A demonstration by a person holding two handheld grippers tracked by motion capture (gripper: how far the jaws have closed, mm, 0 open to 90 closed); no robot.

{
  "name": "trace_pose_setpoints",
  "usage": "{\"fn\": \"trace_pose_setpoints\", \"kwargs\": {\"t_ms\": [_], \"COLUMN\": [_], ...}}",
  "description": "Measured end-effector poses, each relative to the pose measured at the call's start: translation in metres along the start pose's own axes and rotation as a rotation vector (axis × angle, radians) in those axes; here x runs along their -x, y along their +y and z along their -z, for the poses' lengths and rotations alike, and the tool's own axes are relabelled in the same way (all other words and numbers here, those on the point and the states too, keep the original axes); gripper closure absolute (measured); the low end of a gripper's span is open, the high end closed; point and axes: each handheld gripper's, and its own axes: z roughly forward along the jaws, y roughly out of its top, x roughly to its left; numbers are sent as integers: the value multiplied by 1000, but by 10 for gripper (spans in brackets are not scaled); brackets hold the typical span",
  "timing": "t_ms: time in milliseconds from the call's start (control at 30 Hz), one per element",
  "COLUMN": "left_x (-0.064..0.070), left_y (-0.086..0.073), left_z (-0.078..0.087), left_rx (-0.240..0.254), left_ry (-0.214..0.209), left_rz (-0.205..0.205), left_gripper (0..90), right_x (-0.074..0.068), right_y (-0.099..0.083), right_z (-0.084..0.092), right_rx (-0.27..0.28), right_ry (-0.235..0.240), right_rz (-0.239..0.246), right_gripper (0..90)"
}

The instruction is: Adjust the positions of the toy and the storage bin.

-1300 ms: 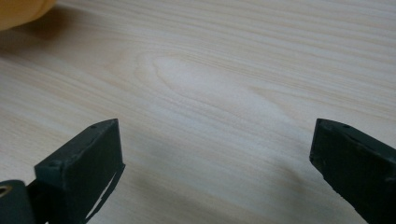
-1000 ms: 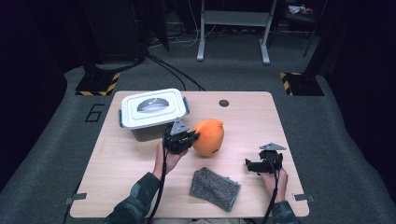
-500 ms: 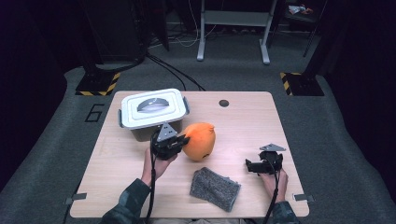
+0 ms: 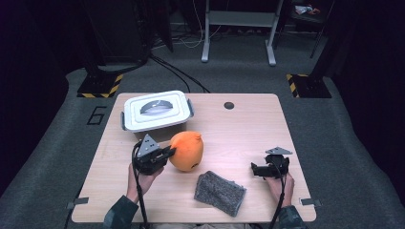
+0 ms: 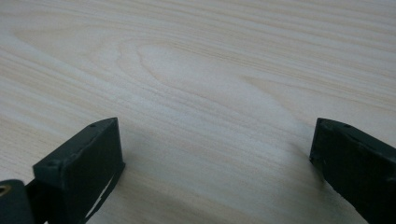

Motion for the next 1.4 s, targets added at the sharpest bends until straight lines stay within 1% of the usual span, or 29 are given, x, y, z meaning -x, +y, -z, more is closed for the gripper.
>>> {"fn": "trace_pose_setpoints", "kwargs": {"t_ms": [100, 133, 167, 233, 333, 467, 700, 733, 800, 933, 1000, 1033, 1100, 1167, 1200, 1233, 1333, 1367, 1400], "left_x": [-4, -5, -6, -8, -11, -14, -22, -23, -24, -29, -33, -37, -41, -45, -46, -47, -54, -58, -60], "left_y": [-7, -9, -11, -16, -23, -32, -44, -45, -48, -55, -60, -62, -65, -67, -67, -68, -70, -72, -73], "left_z": [11, 13, 15, 21, 28, 40, 68, 71, 79, 94, 98, 99, 100, 100, 100, 98, 100, 101, 101], "left_rx": [-5, -5, 3, 0, 4, -5, -8, -12, -9, -28, -32, -39, -38, -44, -51, -43, -54, -64, -70], "left_ry": [14, 20, 31, 34, 38, 61, 121, 124, 152, 186, 200, 214, 221, 250, 256, 274, 301, 303, 308], "left_rz": [16, 16, 20, 33, 63, 77, 108, 109, 119, 143, 167, 181, 200, 205, 207, 213, 241, 262, 272], "left_gripper": [831, 831, 831, 830, 830, 830, 830, 830, 830, 829, 829, 829, 828, 826, 823, 819, 815, 815, 814], "right_x": [0, 0, 0, 0, 0, 0, 0, 0, 0, 0, -1, -1, -1, -1, -1, -1, -1, -1, -1], "right_y": [0, 0, 0, 0, 0, 0, 0, 0, 0, 0, 0, 0, 0, 0, 0, 0, 0, 0, 0], "right_z": [0, 0, 0, 0, 0, 0, 0, 0, 0, 0, 0, -1, 0, 0, 0, 0, 0, 0, 0], "right_rx": [0, 0, 0, 0, 0, 0, 1, 1, 0, 1, 4, 6, 4, 4, 4, 4, 4, 4, 4], "right_ry": [0, 0, 0, -1, 0, 0, -1, -1, -2, -2, -4, -6, -3, -3, -3, -3, -4, -5, -5], "right_rz": [0, 0, -1, -1, -1, -1, -1, -1, -1, -5, -14, -17, -14, -14, -14, -15, -16, -16, -16], "right_gripper": [16, 16, 16, 16, 16, 16, 16, 16, 16, 16, 16, 16, 16, 16, 16, 16, 16, 16, 16]}}
